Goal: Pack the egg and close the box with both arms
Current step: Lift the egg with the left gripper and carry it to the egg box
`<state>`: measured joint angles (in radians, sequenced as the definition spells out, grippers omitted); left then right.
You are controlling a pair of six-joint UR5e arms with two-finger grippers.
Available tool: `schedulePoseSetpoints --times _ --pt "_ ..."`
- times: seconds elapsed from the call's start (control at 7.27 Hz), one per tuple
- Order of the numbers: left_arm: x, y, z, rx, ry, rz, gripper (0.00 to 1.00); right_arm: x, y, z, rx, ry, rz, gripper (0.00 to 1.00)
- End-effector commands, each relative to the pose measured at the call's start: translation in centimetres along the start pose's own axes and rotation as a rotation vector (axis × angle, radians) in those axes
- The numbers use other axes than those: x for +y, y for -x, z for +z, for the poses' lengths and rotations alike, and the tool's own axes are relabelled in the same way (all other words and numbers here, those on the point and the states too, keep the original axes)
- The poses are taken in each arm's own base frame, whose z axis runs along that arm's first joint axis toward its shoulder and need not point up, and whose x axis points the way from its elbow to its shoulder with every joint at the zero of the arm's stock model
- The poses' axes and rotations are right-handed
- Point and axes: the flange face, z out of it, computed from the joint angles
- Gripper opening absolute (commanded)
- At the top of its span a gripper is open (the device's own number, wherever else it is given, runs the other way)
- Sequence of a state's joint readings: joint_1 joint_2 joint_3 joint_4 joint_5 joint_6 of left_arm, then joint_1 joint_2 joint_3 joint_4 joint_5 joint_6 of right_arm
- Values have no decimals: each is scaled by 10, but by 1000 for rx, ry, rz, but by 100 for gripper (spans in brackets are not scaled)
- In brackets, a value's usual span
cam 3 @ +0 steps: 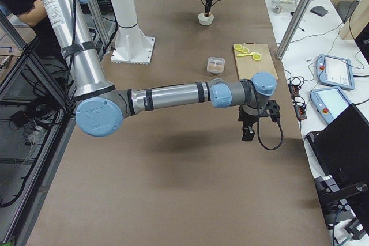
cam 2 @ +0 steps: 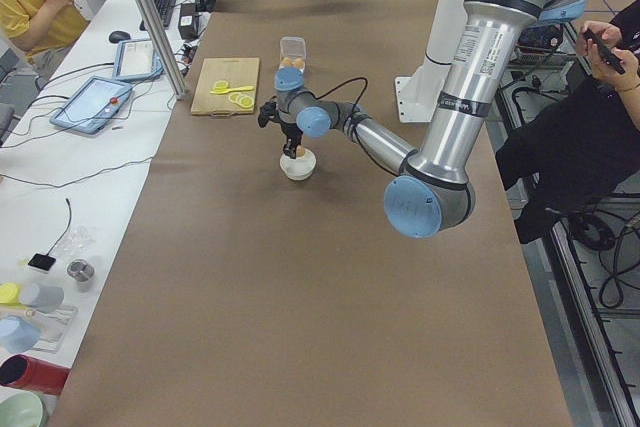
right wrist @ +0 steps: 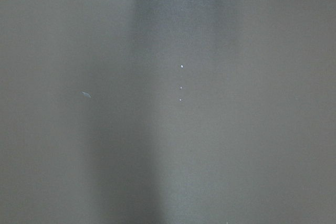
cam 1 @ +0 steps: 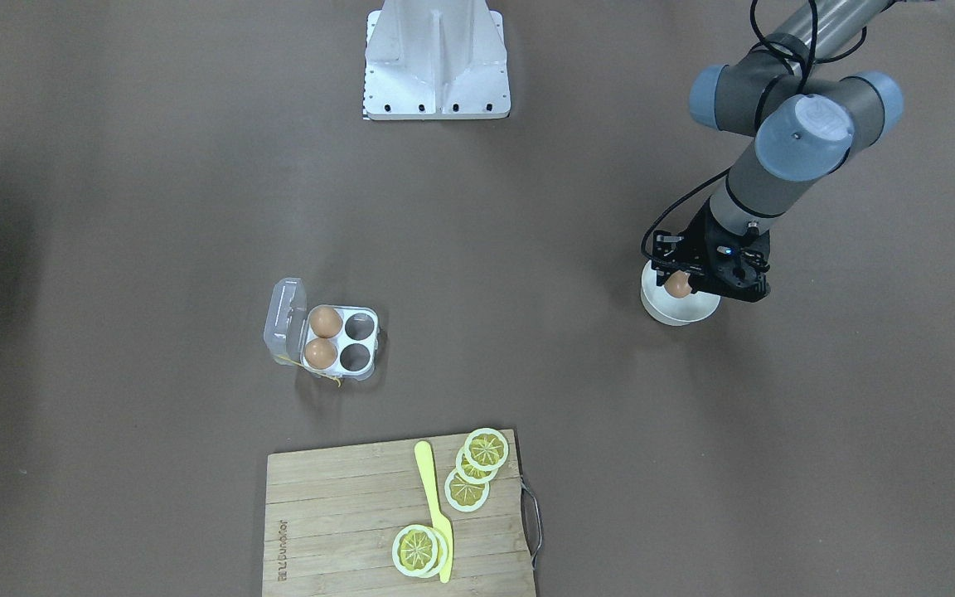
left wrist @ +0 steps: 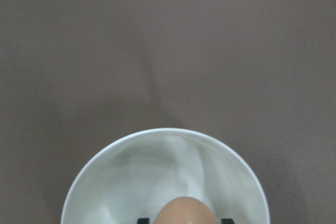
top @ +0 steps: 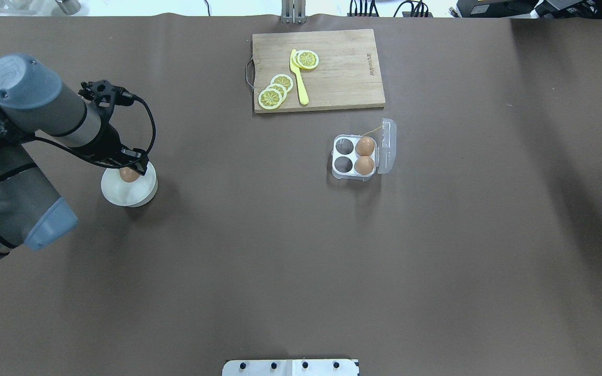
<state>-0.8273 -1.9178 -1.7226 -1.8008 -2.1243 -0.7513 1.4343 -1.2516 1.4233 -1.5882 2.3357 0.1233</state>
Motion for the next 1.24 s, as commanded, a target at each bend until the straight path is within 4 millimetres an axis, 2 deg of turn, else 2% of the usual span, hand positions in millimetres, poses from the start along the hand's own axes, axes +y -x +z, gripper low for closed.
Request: schedulePoseSetpoints --times 0.0,0.14,0.41,0.55,0.69,0.83,0.96,1.1 --pt "-40 -49 -49 66 -96 -58 41 2 -2 2 -1 6 5 100" --pt "-57 -82 -68 105 -125 -99 41 2 -4 4 2 9 9 100" --pt "-87 -133 -91 163 -164 -138 41 3 -6 5 3 10 12 100" --pt "-105 -161 -101 188 -177 -156 41 4 -15 6 1 14 26 100" --pt "-123 -178 -100 220 -201 -154 41 7 -19 8 -4 17 33 100" --pt "-135 -193 -88 250 -261 -164 41 8 -20 8 -6 19 35 100" --pt "-124 -234 -62 270 -347 -176 41 11 -23 11 -5 24 39 100" --pt "-119 -273 -53 271 -402 -175 41 13 -25 13 -5 28 42 100"
